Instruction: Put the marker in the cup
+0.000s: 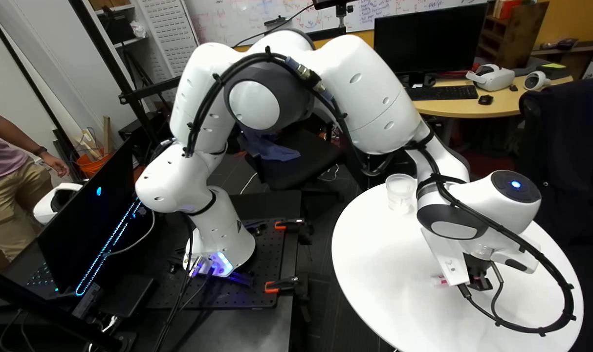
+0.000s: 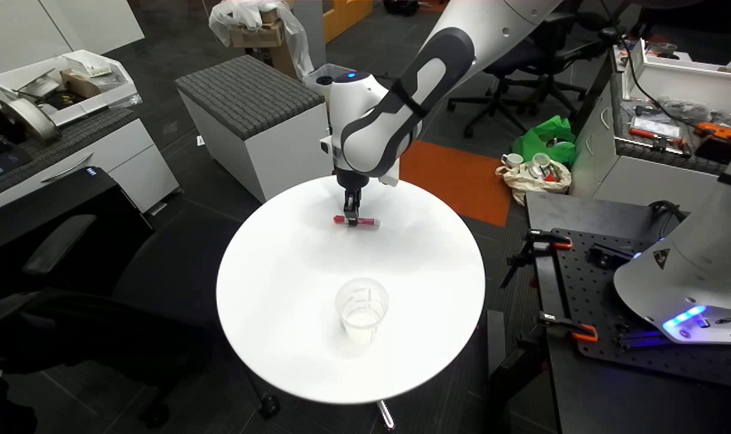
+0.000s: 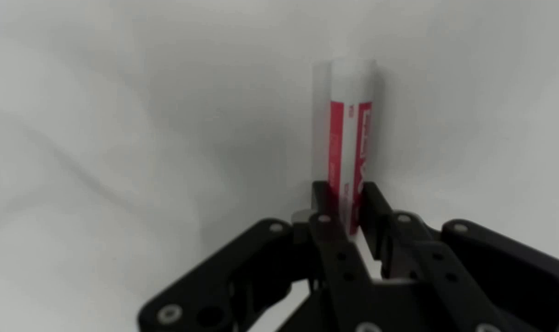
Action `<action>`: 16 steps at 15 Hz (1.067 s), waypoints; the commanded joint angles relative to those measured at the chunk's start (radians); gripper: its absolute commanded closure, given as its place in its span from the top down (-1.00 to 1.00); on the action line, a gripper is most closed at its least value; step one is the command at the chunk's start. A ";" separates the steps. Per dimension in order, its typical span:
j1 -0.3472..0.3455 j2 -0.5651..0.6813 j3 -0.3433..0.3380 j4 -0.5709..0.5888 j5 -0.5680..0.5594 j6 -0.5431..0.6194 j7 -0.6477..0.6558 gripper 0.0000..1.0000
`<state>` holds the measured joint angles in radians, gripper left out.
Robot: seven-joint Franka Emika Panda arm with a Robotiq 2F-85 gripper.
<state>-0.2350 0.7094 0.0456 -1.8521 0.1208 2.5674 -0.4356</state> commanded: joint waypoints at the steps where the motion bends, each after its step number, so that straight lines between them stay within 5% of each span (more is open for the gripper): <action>1: 0.014 -0.068 0.000 -0.040 -0.015 -0.006 0.065 -0.90; 8: 0.105 -0.201 -0.057 -0.128 -0.100 0.029 0.194 -0.90; 16: 0.275 -0.321 -0.194 -0.203 -0.384 0.040 0.476 -0.90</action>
<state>-0.0290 0.4521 -0.0882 -1.9971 -0.1621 2.5848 -0.0729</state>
